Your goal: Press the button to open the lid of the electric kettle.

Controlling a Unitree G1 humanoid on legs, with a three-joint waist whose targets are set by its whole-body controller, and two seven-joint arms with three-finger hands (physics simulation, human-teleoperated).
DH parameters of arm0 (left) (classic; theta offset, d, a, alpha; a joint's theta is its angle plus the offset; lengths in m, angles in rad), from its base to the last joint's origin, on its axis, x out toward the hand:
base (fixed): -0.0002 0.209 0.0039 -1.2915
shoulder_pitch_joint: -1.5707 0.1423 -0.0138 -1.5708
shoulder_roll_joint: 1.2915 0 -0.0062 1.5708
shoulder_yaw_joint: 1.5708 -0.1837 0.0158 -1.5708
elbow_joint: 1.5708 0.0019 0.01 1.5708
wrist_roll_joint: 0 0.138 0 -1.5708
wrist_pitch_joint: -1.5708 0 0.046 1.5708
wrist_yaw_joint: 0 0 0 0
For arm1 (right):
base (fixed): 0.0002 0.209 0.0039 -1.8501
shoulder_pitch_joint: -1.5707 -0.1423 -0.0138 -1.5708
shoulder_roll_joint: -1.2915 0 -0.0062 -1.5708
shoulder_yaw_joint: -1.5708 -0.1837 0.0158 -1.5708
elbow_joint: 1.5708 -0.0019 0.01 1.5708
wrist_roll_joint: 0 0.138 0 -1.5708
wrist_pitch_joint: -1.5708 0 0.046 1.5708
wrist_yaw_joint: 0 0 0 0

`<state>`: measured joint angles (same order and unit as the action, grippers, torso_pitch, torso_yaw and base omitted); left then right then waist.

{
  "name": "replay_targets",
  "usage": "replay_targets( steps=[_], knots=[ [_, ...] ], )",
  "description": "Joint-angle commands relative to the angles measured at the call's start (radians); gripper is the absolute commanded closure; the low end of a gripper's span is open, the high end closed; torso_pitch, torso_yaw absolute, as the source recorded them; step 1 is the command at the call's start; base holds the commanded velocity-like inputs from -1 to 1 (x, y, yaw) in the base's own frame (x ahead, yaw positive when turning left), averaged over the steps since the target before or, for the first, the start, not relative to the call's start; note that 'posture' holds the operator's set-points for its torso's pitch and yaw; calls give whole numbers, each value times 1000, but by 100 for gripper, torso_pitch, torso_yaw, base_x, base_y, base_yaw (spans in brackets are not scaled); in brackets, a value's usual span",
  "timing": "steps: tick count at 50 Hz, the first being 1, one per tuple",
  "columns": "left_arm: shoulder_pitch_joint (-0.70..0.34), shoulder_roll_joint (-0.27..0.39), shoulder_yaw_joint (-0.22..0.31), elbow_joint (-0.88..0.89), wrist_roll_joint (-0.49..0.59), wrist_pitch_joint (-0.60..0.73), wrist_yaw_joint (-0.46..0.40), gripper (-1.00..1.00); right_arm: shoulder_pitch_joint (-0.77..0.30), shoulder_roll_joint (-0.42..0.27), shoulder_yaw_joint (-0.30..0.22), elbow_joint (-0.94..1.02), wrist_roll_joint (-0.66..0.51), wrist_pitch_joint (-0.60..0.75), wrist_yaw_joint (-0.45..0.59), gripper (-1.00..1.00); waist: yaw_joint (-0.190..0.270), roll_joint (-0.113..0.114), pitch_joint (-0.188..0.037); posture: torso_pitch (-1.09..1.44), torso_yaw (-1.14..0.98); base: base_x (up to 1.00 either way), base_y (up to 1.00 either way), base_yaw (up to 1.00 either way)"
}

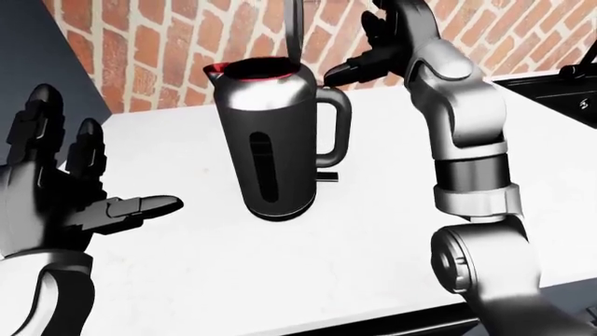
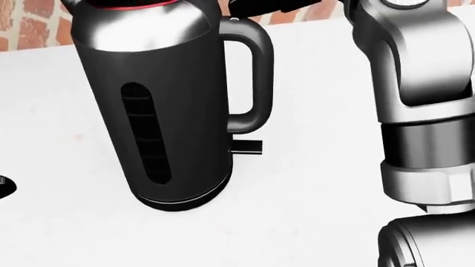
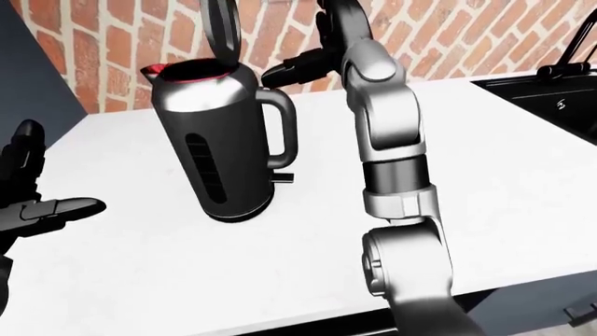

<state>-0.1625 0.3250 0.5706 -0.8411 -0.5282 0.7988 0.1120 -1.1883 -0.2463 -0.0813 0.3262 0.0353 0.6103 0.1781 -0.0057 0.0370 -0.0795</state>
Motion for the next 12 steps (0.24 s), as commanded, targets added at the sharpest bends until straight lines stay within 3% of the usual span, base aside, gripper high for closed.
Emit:
replay_targets(
  steps=[1,12],
  knots=[
    [-18,13,9,-23,2,-29,-2,-100,-20,1,12,-45,-37,-27,13,-100,0,3,-15,-16,0,0,0,0],
    [-14,11,14,-27,1,-28,-5,-100,51,46,47,-121,-242,-124,72,-100,-3,7,-21,-16,0,0,0,0]
  ],
)
